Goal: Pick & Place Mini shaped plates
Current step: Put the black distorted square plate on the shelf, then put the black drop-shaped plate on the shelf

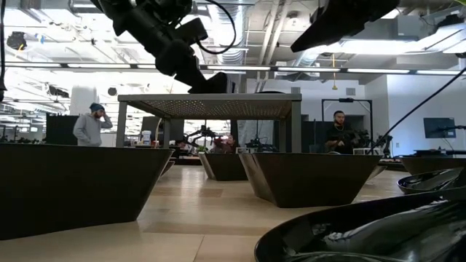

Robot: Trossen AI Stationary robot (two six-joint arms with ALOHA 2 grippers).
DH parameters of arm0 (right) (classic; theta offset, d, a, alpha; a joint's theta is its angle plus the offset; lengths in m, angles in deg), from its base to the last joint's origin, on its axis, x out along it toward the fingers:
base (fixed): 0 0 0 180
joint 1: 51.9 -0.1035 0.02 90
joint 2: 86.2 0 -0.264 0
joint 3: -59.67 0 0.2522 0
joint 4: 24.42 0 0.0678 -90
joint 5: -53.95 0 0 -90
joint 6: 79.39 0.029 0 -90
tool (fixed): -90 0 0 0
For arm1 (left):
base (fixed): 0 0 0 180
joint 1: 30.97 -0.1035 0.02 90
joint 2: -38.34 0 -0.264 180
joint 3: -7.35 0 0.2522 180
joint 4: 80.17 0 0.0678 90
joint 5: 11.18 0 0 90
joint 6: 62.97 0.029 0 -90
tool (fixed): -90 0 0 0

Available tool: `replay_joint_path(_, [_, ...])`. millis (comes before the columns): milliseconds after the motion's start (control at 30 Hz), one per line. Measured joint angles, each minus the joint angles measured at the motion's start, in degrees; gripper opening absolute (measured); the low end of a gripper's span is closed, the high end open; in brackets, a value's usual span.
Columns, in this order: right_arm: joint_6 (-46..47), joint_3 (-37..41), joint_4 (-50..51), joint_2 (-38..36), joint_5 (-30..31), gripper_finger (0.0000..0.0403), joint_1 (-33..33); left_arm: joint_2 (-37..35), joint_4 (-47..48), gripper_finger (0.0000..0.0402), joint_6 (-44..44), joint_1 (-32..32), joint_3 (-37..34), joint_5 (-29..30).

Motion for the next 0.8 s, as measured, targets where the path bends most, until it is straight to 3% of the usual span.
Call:
replay_joint_path(233, [-0.2, 0.0, 0.0, 0.0, 0.1, 0.0102, -0.3, -0.5, -0.1, 0.0038, -0.3, 0.0, 0.0, 5.3])
replay_joint_path(633, [-0.6, 0.0, 0.0, 0.0, 0.2, 0.0102, -0.1, -0.8, -0.3, 0.0117, -0.4, 5.8, 0.0, 5.2])
replay_joint_path(800, [-3.3, 0.0, 0.0, 0.0, 0.2, 0.0102, -0.1, -5.3, -0.2, 0.0137, -0.4, 11.4, 0.0, 13.0])
